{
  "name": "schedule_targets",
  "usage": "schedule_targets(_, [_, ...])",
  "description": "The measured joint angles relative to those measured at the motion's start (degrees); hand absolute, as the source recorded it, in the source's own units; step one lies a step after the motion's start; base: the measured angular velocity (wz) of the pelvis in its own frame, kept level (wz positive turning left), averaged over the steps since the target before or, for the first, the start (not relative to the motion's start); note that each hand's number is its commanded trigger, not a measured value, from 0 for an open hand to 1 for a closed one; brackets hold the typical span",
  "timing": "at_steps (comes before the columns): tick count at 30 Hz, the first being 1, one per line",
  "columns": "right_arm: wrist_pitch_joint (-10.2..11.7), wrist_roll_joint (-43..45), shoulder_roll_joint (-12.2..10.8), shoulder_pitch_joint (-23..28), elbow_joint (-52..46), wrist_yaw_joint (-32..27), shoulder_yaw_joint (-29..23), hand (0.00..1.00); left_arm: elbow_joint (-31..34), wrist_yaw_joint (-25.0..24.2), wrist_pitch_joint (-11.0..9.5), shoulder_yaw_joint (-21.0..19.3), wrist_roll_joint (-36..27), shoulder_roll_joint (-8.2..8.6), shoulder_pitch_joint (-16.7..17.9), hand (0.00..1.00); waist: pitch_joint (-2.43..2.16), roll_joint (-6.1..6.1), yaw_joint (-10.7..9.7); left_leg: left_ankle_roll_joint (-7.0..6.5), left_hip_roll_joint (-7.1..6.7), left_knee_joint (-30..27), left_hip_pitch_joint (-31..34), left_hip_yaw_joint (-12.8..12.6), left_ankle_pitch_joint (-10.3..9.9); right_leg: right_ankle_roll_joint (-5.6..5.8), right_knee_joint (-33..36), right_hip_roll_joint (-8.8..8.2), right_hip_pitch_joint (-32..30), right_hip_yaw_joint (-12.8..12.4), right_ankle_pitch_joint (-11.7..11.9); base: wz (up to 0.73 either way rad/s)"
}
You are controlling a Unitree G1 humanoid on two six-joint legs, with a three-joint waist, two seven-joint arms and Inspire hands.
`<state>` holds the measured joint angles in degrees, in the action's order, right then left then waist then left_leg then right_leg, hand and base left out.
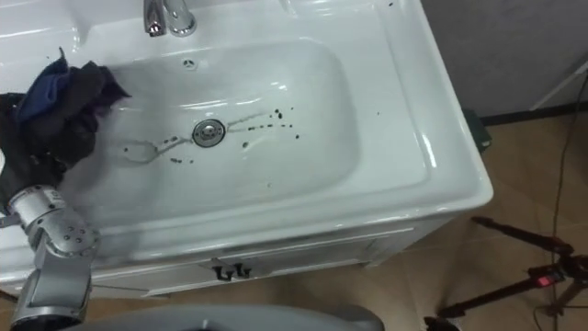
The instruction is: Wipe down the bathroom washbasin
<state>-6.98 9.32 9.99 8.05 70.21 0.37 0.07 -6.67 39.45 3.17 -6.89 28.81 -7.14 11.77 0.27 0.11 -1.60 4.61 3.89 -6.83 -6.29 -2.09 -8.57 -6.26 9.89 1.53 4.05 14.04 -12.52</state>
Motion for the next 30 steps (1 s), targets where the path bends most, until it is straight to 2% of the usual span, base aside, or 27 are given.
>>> schedule_targets(8, [-0.2,0.0,-0.1,0.0,1.5,0.7,3.2,0.00,0.0,-0.2,0.0,0.8,0.7,0.00,0.0,1.00,-0.04,0.06,0.0,-0.17,-0.22,0.1,-1.0,0.0,-0.2,0.20,-0.1,-0.13,0.9,-1.3,0.1,-0.01])
schedule_targets(15, [-0.2,0.1,-0.2,-0.3,1.1,1.7,3.2,0.00,0.0,-0.2,0.0,1.0,0.7,-0.06,0.0,1.00,-0.05,0.13,0.0,-0.48,-0.54,0.1,-1.2,-0.1,-0.4,0.90,-0.2,-0.41,0.9,-1.6,0.5,-0.02])
schedule_targets(19, [-0.3,0.0,-0.3,-0.2,1.4,1.9,3.0,0.00,0.0,-0.2,0.0,2.4,0.8,-0.17,0.0,1.00,-0.05,0.21,-0.4,-0.77,-0.62,0.1,-0.9,-0.5,-0.6,1.18,-0.2,-0.50,0.8,-1.2,0.7,0.07])
schedule_targets(24, [-0.7,0.9,-0.3,0.0,1.8,1.9,2.7,0.00,-1.0,-0.2,0.4,2.6,4.8,-0.31,0.6,1.00,-0.19,0.45,-0.4,-0.79,-0.64,-0.4,-0.3,-1.1,-0.6,1.24,-0.2,-0.40,0.3,-1.4,0.8,0.04])
schedule_targets(28, [-1.8,3.3,-0.2,0.6,2.2,2.3,2.5,0.00,-3.2,-2.9,2.8,3.0,11.0,-0.39,2.4,1.00,-0.72,1.25,-0.9,-0.79,-0.67,-0.7,-0.3,-1.0,-0.6,1.26,-0.1,-0.40,0.0,-1.5,0.8,0.01])
schedule_targets(30, [-2.4,3.6,-0.2,0.9,2.3,2.4,2.5,0.00,-4.9,-4.5,4.0,3.2,13.4,-0.39,2.4,1.00,-0.69,1.57,-0.9,-0.79,-0.66,-0.7,-0.3,-1.0,-0.6,1.25,0.0,-0.38,-0.1,-1.6,0.8,-0.02])
